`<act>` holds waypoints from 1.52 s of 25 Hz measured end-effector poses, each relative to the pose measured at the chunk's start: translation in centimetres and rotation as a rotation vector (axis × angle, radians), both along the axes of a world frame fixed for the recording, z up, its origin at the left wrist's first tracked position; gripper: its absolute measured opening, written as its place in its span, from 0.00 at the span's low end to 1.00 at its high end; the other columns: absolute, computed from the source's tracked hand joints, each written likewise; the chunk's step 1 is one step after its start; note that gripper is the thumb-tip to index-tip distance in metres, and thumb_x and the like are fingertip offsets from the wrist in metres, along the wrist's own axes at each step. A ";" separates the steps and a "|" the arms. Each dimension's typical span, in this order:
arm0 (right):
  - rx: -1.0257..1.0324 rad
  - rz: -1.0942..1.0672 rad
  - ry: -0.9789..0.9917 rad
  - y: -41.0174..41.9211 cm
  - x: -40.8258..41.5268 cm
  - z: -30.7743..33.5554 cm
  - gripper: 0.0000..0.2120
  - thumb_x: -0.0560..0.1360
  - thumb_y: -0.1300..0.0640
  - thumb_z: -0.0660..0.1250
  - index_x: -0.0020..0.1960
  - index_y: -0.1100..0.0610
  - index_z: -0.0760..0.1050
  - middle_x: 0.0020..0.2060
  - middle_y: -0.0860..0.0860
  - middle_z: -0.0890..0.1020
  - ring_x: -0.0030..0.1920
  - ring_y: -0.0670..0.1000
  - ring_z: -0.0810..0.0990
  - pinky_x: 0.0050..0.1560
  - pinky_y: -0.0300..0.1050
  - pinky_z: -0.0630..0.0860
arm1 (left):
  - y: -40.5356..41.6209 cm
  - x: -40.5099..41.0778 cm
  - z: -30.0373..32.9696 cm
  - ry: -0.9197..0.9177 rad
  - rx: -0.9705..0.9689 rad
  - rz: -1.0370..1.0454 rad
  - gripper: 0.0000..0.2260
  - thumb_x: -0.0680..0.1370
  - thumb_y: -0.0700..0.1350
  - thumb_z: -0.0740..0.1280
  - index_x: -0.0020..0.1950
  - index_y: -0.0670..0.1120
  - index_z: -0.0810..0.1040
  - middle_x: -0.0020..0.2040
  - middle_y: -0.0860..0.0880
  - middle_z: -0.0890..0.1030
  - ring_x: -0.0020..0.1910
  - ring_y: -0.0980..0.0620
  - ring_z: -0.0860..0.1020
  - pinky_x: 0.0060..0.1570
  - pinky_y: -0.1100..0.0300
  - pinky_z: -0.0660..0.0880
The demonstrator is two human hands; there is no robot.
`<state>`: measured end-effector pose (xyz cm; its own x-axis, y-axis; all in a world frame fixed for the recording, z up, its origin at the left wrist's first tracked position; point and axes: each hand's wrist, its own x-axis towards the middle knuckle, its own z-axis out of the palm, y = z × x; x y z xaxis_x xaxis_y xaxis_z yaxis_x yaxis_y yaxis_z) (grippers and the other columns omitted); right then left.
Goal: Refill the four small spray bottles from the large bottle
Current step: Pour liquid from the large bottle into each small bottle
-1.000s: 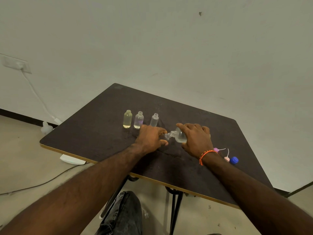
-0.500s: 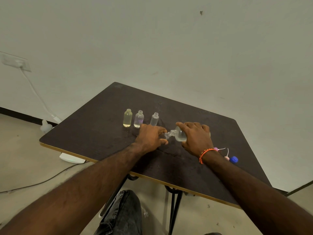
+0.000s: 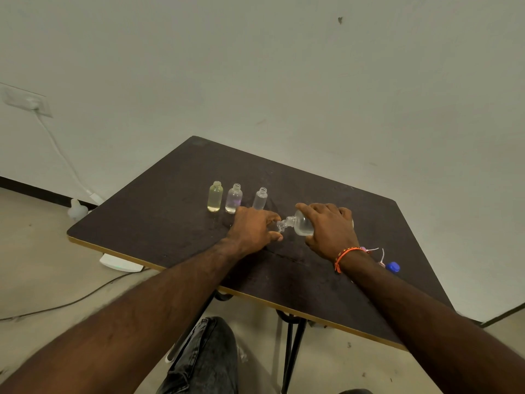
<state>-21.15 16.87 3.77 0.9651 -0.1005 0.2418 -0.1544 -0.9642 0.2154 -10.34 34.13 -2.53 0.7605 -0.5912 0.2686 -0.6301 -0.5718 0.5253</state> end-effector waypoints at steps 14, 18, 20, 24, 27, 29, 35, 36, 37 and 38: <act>-0.010 0.007 -0.005 0.0 0.0 0.2 0.37 0.71 0.48 0.73 0.76 0.44 0.62 0.69 0.49 0.74 0.68 0.56 0.71 0.68 0.60 0.63 | 0.3 -0.3 0.3 -0.004 -0.008 0.006 0.26 0.74 0.60 0.76 0.69 0.52 0.80 0.59 0.51 0.86 0.62 0.51 0.80 0.71 0.47 0.66; -0.011 0.005 0.004 0.2 0.1 0.3 0.37 0.71 0.48 0.74 0.76 0.44 0.61 0.70 0.50 0.74 0.69 0.57 0.71 0.69 0.60 0.63 | 0.4 -0.3 0.4 0.016 -0.026 0.003 0.26 0.73 0.59 0.77 0.69 0.51 0.80 0.60 0.50 0.86 0.62 0.51 0.80 0.72 0.46 0.67; -0.017 0.006 0.002 0.2 0.1 0.3 0.37 0.72 0.47 0.73 0.77 0.44 0.61 0.70 0.49 0.74 0.69 0.57 0.71 0.69 0.60 0.63 | 0.4 -0.3 0.2 0.026 -0.028 0.000 0.26 0.73 0.59 0.77 0.69 0.51 0.80 0.59 0.50 0.86 0.62 0.50 0.80 0.72 0.46 0.67; -0.008 0.004 0.006 0.3 0.2 0.3 0.37 0.72 0.47 0.73 0.77 0.44 0.61 0.70 0.50 0.74 0.69 0.57 0.70 0.69 0.60 0.62 | 0.6 -0.2 0.1 0.037 -0.034 0.001 0.26 0.73 0.58 0.78 0.68 0.51 0.81 0.59 0.49 0.86 0.61 0.49 0.81 0.69 0.45 0.72; -0.001 0.003 0.009 0.4 0.4 0.2 0.37 0.72 0.47 0.73 0.77 0.44 0.61 0.70 0.49 0.73 0.69 0.56 0.70 0.69 0.60 0.62 | 0.6 -0.1 0.4 0.036 -0.024 0.003 0.26 0.73 0.57 0.77 0.69 0.50 0.80 0.60 0.48 0.85 0.61 0.49 0.81 0.69 0.45 0.72; 0.000 0.004 0.013 0.4 0.4 0.2 0.37 0.72 0.47 0.73 0.77 0.44 0.61 0.71 0.49 0.73 0.70 0.56 0.70 0.69 0.60 0.62 | 0.7 -0.1 0.3 0.033 -0.027 -0.001 0.26 0.73 0.57 0.77 0.69 0.50 0.80 0.60 0.48 0.85 0.61 0.49 0.81 0.69 0.45 0.72; -0.015 0.002 0.018 0.6 0.4 0.4 0.38 0.71 0.48 0.73 0.77 0.44 0.61 0.71 0.49 0.73 0.70 0.56 0.70 0.69 0.60 0.62 | 0.8 -0.1 0.2 0.034 -0.042 -0.005 0.25 0.73 0.57 0.78 0.68 0.51 0.81 0.59 0.50 0.85 0.61 0.50 0.81 0.69 0.45 0.72; -0.015 0.001 0.019 0.6 0.4 0.4 0.38 0.71 0.47 0.73 0.77 0.44 0.61 0.71 0.49 0.73 0.70 0.56 0.70 0.69 0.60 0.62 | 0.8 -0.1 0.2 0.034 -0.046 -0.009 0.25 0.73 0.57 0.78 0.68 0.51 0.81 0.59 0.50 0.86 0.60 0.50 0.81 0.69 0.45 0.72; -0.017 0.000 0.019 0.6 0.3 0.4 0.38 0.71 0.47 0.73 0.77 0.44 0.61 0.70 0.49 0.73 0.70 0.56 0.70 0.69 0.60 0.62 | 0.8 -0.1 0.1 0.034 -0.054 -0.009 0.25 0.73 0.57 0.78 0.68 0.51 0.81 0.59 0.50 0.86 0.60 0.51 0.81 0.68 0.45 0.72; -0.020 -0.001 0.018 0.6 0.3 0.3 0.38 0.71 0.47 0.73 0.77 0.44 0.61 0.70 0.49 0.73 0.70 0.57 0.70 0.68 0.60 0.62 | 0.9 -0.1 0.1 0.031 -0.060 -0.009 0.25 0.73 0.57 0.78 0.67 0.51 0.81 0.59 0.50 0.86 0.60 0.51 0.81 0.68 0.45 0.72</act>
